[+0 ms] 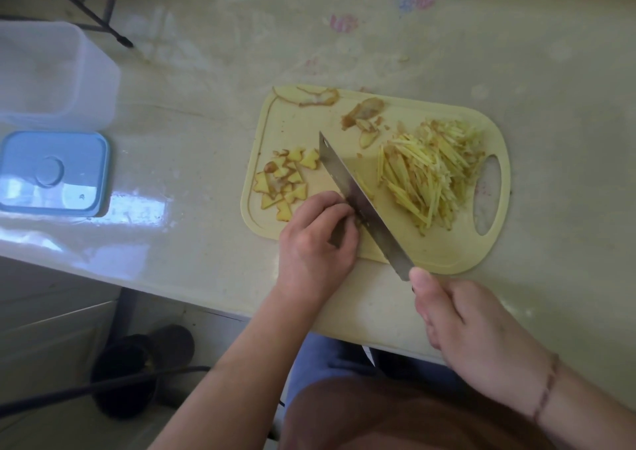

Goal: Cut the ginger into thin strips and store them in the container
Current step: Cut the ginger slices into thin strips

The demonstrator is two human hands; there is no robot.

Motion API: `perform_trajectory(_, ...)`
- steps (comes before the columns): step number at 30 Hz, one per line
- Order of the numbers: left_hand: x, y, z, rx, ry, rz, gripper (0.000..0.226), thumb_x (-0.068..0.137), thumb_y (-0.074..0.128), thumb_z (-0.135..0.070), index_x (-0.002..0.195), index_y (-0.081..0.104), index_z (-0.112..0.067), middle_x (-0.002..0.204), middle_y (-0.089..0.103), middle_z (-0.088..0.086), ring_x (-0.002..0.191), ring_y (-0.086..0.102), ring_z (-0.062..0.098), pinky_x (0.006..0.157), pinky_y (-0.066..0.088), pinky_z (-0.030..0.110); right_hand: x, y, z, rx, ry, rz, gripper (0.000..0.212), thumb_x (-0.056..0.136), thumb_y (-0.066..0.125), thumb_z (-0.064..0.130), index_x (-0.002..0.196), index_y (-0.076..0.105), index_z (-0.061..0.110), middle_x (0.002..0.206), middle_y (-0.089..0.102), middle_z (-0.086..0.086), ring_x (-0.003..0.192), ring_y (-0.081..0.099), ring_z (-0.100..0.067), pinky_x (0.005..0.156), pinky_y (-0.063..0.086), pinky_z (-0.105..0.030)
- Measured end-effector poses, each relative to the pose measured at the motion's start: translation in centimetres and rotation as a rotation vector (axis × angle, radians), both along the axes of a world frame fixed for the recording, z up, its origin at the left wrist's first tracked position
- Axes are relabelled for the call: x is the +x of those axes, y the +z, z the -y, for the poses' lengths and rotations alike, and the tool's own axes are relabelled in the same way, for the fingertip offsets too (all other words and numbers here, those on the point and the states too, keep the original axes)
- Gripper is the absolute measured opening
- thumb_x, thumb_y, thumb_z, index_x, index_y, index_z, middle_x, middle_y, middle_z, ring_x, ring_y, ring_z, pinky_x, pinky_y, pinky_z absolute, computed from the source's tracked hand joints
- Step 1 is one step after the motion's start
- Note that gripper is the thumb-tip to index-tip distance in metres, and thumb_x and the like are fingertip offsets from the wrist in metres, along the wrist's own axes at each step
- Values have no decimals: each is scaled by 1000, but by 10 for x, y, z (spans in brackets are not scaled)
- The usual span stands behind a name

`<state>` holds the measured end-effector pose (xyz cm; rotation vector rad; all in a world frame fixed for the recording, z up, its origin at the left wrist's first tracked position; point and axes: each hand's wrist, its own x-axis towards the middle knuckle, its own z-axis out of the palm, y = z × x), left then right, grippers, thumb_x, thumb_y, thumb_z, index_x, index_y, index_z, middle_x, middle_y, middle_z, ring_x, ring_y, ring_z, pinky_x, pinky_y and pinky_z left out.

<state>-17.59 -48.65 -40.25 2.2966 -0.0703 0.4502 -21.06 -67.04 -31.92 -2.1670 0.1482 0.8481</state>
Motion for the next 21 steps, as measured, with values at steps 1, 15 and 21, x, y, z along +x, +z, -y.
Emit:
perform_trajectory(1, 0, 0, 0, -4, 5, -2, 6, 80, 74, 5, 84, 75, 0, 94, 70, 9, 87, 66, 17, 77, 56, 26, 0, 1, 0, 6, -4, 0, 78, 77, 12, 87, 55, 32, 14, 44, 36, 0, 42, 35, -12, 54, 37, -39)
perform_trajectory(15, 0, -2, -2, -13, -6, 0, 7, 82, 71, 5, 85, 76, 1, 100, 73, 9, 90, 69, 19, 81, 57, 30, -13, 3, 4, -72, 20, 14, 90, 73, 6, 92, 55, 42, 11, 53, 51, -9, 50, 50, -18, 61, 46, -43)
perform_trajectory(21, 0, 0, -1, -28, 12, -18, 6, 80, 73, 6, 82, 74, 1, 93, 69, 10, 84, 66, 18, 76, 54, 23, -4, 1, -1, -24, -3, 16, 87, 72, 8, 93, 55, 37, 13, 45, 41, 0, 44, 41, -13, 58, 42, -42)
